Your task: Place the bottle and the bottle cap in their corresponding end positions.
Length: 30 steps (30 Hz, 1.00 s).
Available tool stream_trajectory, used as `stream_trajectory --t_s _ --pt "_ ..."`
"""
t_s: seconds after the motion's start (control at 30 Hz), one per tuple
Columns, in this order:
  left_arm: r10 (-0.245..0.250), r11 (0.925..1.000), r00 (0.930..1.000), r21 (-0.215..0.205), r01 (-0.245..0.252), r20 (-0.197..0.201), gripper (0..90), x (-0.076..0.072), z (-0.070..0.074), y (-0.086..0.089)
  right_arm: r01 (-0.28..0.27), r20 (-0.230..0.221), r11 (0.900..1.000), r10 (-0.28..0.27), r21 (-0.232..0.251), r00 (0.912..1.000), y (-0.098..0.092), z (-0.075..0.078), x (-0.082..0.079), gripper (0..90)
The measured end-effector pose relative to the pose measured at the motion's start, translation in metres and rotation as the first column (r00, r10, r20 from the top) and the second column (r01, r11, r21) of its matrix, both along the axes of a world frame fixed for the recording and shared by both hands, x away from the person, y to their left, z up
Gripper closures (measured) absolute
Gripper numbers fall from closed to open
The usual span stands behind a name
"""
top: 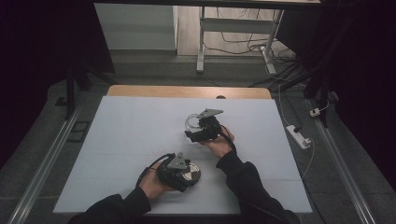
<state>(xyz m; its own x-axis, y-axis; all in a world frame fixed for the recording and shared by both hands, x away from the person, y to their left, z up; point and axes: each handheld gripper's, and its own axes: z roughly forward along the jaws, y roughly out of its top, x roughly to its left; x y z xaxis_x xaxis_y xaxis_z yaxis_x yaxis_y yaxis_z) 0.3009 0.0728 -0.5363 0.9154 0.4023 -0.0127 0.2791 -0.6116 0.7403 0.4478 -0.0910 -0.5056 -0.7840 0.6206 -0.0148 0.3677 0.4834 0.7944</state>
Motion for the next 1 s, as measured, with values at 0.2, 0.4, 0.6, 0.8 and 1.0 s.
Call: stream_trajectory --t_s 0.2,0.4,0.6,0.8,1.0 --pt "-0.008 0.9987 1.0000 0.051 0.008 0.002 20.3 0.0005 -0.0031 -0.0010 -0.001 0.016 1.000 0.002 -0.018 0.9999 0.0038 -0.0013 -0.0015 14.6" --pt "-0.004 0.9992 0.9996 0.041 0.005 -0.028 20.2 0.0032 -0.0051 -0.0002 0.000 0.017 1.000 0.001 -0.020 0.9999 0.0047 -0.0020 -0.0014 14.5" --pt "-0.004 0.9992 0.9984 0.040 0.006 -0.056 19.1 0.0060 -0.0057 -0.0001 0.002 0.016 1.000 -0.002 -0.020 0.9999 0.0049 -0.0022 -0.0014 14.3" --pt "-0.006 0.9973 0.9983 0.073 0.010 -0.058 12.7 0.0056 -0.0061 -0.0029 -0.013 0.007 1.000 0.013 -0.012 0.9999 0.0037 -0.0025 -0.0008 11.2" --pt "-0.005 0.9993 0.9969 0.036 0.008 -0.078 5.7 0.0070 -0.0034 0.0001 -0.026 0.018 0.999 0.026 -0.031 0.9995 0.0030 -0.0004 -0.0032 4.7"
